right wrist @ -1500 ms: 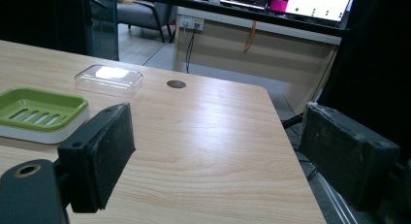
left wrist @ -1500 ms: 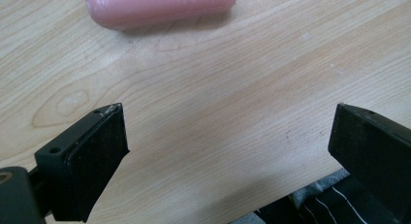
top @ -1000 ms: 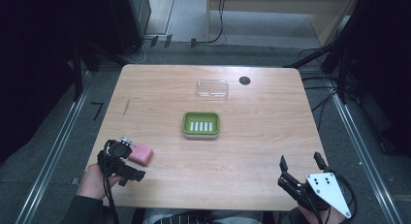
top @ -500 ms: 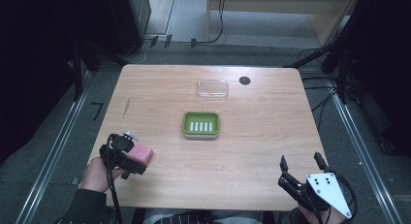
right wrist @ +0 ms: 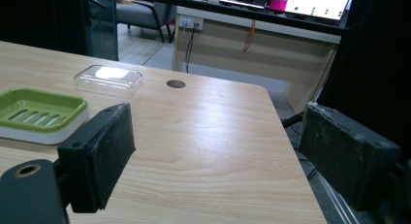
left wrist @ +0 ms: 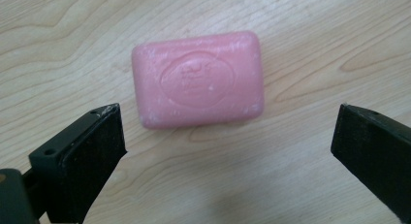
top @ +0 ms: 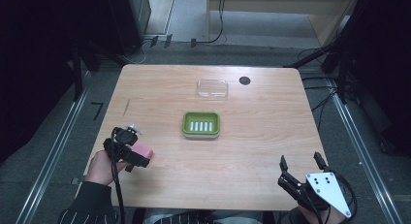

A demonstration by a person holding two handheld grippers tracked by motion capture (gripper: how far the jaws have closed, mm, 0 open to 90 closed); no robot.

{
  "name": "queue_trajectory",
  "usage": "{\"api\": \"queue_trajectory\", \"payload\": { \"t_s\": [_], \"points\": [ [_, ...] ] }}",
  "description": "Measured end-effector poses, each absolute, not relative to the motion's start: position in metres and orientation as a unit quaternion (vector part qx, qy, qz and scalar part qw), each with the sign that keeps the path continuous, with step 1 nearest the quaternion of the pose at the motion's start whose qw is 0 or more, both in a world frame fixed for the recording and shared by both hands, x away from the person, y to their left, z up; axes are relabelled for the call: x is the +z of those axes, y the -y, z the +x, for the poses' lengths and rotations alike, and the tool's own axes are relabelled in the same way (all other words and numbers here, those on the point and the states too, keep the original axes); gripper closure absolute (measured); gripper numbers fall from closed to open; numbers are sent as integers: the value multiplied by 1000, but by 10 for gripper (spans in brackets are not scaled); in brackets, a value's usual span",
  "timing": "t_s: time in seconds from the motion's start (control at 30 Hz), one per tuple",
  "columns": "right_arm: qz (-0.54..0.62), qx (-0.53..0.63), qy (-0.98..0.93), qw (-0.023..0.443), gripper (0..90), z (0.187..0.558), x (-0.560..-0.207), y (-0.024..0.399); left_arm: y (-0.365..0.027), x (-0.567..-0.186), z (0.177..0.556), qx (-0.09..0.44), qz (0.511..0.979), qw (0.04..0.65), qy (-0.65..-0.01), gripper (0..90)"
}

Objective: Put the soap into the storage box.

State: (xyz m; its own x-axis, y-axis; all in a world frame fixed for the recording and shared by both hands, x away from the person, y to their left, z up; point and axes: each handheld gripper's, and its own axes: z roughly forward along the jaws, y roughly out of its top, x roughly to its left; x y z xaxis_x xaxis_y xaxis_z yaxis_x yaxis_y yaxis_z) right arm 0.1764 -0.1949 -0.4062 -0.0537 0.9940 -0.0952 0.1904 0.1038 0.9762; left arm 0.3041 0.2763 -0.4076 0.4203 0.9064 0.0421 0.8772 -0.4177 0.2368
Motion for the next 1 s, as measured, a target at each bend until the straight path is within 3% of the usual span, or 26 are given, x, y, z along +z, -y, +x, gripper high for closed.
{"api": "queue_trajectory", "payload": {
  "t_s": [1.0],
  "points": [
    [509,434,-583,462,127,177,-406,193,-276,-424,350,69,831,65,-548,0]
  ]
}}
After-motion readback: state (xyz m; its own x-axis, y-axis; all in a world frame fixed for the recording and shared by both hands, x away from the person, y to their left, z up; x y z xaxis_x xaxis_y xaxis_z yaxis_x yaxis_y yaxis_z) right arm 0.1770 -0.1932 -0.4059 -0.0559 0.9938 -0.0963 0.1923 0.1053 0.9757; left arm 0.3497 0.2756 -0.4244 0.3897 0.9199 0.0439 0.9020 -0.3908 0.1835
